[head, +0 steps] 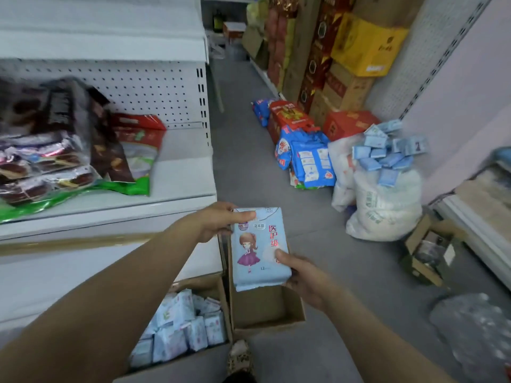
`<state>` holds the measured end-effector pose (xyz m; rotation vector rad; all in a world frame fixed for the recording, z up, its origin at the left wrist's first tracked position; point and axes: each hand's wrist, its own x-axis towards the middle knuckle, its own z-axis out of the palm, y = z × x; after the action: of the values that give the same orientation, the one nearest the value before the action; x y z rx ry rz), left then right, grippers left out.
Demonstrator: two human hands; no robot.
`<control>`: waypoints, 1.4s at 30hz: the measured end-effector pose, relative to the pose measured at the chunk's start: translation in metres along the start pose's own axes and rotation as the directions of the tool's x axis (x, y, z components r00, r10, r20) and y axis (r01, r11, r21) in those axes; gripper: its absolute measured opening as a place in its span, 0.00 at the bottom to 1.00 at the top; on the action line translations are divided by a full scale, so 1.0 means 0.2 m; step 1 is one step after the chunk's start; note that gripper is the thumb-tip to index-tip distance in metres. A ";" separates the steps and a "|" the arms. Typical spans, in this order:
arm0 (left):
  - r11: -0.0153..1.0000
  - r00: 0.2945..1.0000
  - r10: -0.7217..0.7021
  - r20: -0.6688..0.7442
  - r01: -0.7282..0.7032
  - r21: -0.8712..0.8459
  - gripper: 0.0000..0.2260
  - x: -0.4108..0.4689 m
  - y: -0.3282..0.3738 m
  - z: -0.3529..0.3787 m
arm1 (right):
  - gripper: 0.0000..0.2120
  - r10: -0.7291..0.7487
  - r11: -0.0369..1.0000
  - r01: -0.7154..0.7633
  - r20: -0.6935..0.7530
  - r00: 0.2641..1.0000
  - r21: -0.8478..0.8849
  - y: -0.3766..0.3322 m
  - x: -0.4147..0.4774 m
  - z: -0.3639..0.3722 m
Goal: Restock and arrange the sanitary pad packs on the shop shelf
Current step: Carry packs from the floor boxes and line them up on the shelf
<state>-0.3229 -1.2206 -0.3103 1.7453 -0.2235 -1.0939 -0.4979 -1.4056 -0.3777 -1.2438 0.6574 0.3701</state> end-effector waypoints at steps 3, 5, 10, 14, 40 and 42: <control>0.994 0.993 0.096 -0.066 -0.100 -0.052 0.14 -0.32 0.14 -0.06 | 0.30 -0.094 0.995 0.093 0.015 0.996 0.044 -0.12 -0.23 0.17; 0.983 0.979 0.163 -0.126 -0.172 -0.064 0.18 -0.53 0.22 -0.12 | 0.31 -0.143 0.990 0.142 0.040 0.989 0.026 -0.23 -0.34 0.30; 0.950 0.915 0.308 -0.261 -0.312 0.024 0.23 -1.06 0.40 -0.36 | 0.28 -0.258 0.954 0.280 0.180 0.949 -0.108 -0.56 -0.61 0.71; 0.897 0.813 0.427 -0.396 -0.437 0.071 0.20 -1.45 0.49 -0.57 | 0.29 -0.362 0.889 0.419 0.278 0.890 -0.186 -0.78 -0.76 1.03; 0.845 0.511 0.521 -0.684 -0.424 0.326 0.18 -2.47 0.29 -2.86 | 0.19 -0.438 0.728 0.640 0.550 0.711 -0.247 -1.47 -0.23 3.52; 0.841 0.513 0.530 -0.675 -0.420 0.342 0.18 -2.47 0.27 -3.02 | 0.20 -0.453 0.732 0.641 0.539 0.710 -0.231 -1.49 -0.14 3.66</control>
<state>-0.1320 -0.5549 0.0541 1.9450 -0.2370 0.1172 -0.1539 -0.7958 -0.0095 -1.6144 -0.2427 0.2659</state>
